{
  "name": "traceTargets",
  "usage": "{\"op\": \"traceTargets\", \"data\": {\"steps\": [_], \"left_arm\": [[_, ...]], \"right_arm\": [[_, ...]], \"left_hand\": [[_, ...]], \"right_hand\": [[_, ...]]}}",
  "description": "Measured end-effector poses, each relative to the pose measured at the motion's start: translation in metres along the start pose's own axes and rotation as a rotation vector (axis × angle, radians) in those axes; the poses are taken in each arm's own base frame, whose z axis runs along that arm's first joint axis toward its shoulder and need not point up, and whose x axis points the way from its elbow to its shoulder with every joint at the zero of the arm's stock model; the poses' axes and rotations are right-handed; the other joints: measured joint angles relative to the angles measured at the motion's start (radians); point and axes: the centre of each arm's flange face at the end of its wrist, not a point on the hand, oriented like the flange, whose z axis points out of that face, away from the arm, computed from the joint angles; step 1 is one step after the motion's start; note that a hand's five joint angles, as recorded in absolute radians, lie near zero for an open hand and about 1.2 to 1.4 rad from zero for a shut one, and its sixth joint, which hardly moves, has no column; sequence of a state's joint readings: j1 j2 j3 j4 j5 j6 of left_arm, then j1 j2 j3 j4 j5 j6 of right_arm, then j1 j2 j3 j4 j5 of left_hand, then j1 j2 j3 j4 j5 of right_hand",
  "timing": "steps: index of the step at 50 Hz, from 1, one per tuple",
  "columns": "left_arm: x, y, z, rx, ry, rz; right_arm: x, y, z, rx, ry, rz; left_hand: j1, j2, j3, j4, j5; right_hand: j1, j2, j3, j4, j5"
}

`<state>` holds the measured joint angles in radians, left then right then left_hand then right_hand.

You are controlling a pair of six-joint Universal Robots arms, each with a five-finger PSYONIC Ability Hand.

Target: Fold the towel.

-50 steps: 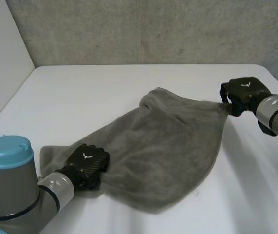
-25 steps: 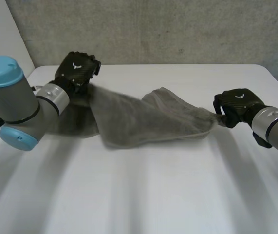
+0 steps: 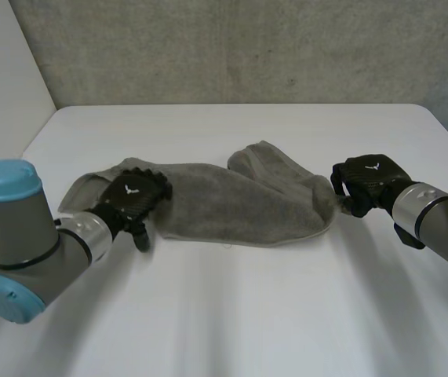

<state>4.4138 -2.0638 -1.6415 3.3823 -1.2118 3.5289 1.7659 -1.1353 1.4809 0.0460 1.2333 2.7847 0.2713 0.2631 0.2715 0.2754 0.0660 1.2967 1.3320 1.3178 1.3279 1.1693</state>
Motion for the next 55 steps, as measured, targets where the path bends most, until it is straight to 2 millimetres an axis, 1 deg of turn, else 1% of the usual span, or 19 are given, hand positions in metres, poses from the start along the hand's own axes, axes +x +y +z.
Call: {"op": "traceTargets", "data": {"steps": [5, 12, 21, 27, 32, 34, 36, 37, 39, 40, 41, 43, 44, 45, 46, 50, 53, 54, 55], "left_arm": [[0.011, 0.013, 0.006, -0.016, 0.051, -0.005], [0.013, 0.023, 0.024, -0.018, 0.067, -0.012], [0.008, 0.017, 0.042, 0.018, 0.059, -0.045], [0.007, 0.012, 0.047, 0.038, 0.058, -0.068], [0.009, 0.012, 0.051, 0.044, 0.064, -0.069], [0.01, 0.013, 0.052, 0.042, 0.067, -0.068], [0.011, 0.015, 0.054, 0.04, 0.069, -0.066], [0.011, 0.015, 0.054, 0.039, 0.07, -0.066], [0.012, 0.016, 0.055, 0.037, 0.071, -0.065], [0.012, 0.017, 0.056, 0.037, 0.071, -0.065], [0.012, 0.017, 0.056, 0.036, 0.072, -0.064], [0.012, 0.016, 0.056, 0.037, 0.072, -0.063], [0.012, 0.016, 0.056, 0.038, 0.072, -0.062], [0.011, 0.015, 0.056, 0.04, 0.071, -0.061], [0.011, 0.014, 0.056, 0.041, 0.071, -0.06], [0.008, 0.003, 0.054, 0.067, 0.062, -0.05], [-0.001, -0.022, 0.049, 0.126, 0.038, -0.033], [-0.003, -0.028, 0.048, 0.139, 0.032, -0.029], [-0.008, -0.04, 0.045, 0.168, 0.02, -0.021]], "right_arm": [[0.0, 0.001, 0.0, -0.004, -0.001, 0.001], [-0.001, 0.003, 0.0, -0.01, -0.003, 0.003], [-0.002, 0.007, 0.001, -0.02, -0.007, 0.002], [-0.003, 0.009, 0.002, -0.019, -0.006, -0.003], [-0.003, 0.011, 0.003, -0.019, -0.005, -0.005], [-0.003, 0.011, 0.003, -0.019, -0.005, -0.004], [-0.003, 0.011, 0.003, -0.02, -0.006, -0.004], [-0.003, 0.011, 0.003, -0.021, -0.006, -0.004], [-0.003, 0.011, 0.003, -0.021, -0.005, -0.004], [-0.003, 0.011, 0.003, -0.02, -0.004, -0.004], [-0.002, 0.011, 0.003, -0.02, -0.004, -0.004], [-0.002, 0.01, 0.003, -0.017, -0.001, -0.005], [-0.001, 0.009, 0.003, -0.016, 0.0, -0.005], [-0.001, 0.008, 0.003, -0.013, 0.003, -0.004], [0.0, 0.007, 0.003, -0.01, 0.005, -0.004], [0.004, -0.002, 0.001, 0.014, 0.02, -0.004], [0.009, -0.02, -0.003, 0.058, 0.039, -0.008], [0.01, -0.024, -0.005, 0.067, 0.042, -0.008], [0.012, -0.034, -0.008, 0.093, 0.052, -0.008]], "left_hand": [[0.002, 0.003, 0.002, 0.002, 0.013], [0.08, 0.087, 0.077, 0.068, 0.118], [0.187, 0.185, 0.179, 0.172, 0.218], [0.202, 0.201, 0.191, 0.186, 0.234], [0.231, 0.226, 0.219, 0.214, 0.26], [0.282, 0.283, 0.272, 0.269, 0.31], [0.412, 0.423, 0.403, 0.401, 0.435], [0.442, 0.455, 0.444, 0.442, 0.467], [0.572, 0.589, 0.577, 0.577, 0.605], [0.672, 0.69, 0.676, 0.669, 0.695], [0.706, 0.723, 0.71, 0.713, 0.727], [0.882, 0.907, 0.89, 0.897, 0.909], [0.928, 0.959, 0.942, 0.949, 0.969], [0.988, 1.037, 1.023, 1.024, 1.035], [0.994, 1.056, 1.043, 1.052, 1.053], [0.994, 1.074, 1.06, 1.076, 1.065], [0.994, 1.074, 1.06, 1.076, 1.068], [0.994, 1.074, 1.06, 1.077, 1.068], [0.994, 1.074, 1.06, 1.079, 1.068]], "right_hand": [[0.0, 0.0, 0.0, 0.0, 0.0], [0.0, 0.0, 0.01, 0.0, 0.0], [0.0, 0.0, 0.01, 0.0, 0.0], [0.0, 0.0, 0.01, 0.0, 0.0], [0.0, 0.0, 0.01, 0.0, 0.0], [0.0, 0.0, 0.01, 0.0, 0.0], [0.0, 0.0, 0.01, 0.0, 0.0], [0.0, 0.0, 0.01, 0.0, 0.0], [0.0, 0.0, 0.01, 0.0, 0.0], [0.0, 0.0, 0.01, 0.0, 0.0], [0.0, 0.0, 0.01, 0.0, 0.0], [0.0, 0.0, 0.01, 0.0, 0.0], [0.0, 0.0, 0.01, 0.0, 0.0], [0.0, 0.0, 0.01, 0.0, 0.0], [0.0, 0.0, 0.01, 0.0, 0.0], [0.0, 0.0, 0.01, 0.0, 0.0], [0.0, 0.0, 0.01, 0.0, 0.0], [0.0, 0.0, 0.01, 0.0, 0.0], [0.0, 0.0, 0.01, 0.0, 0.0]]}}
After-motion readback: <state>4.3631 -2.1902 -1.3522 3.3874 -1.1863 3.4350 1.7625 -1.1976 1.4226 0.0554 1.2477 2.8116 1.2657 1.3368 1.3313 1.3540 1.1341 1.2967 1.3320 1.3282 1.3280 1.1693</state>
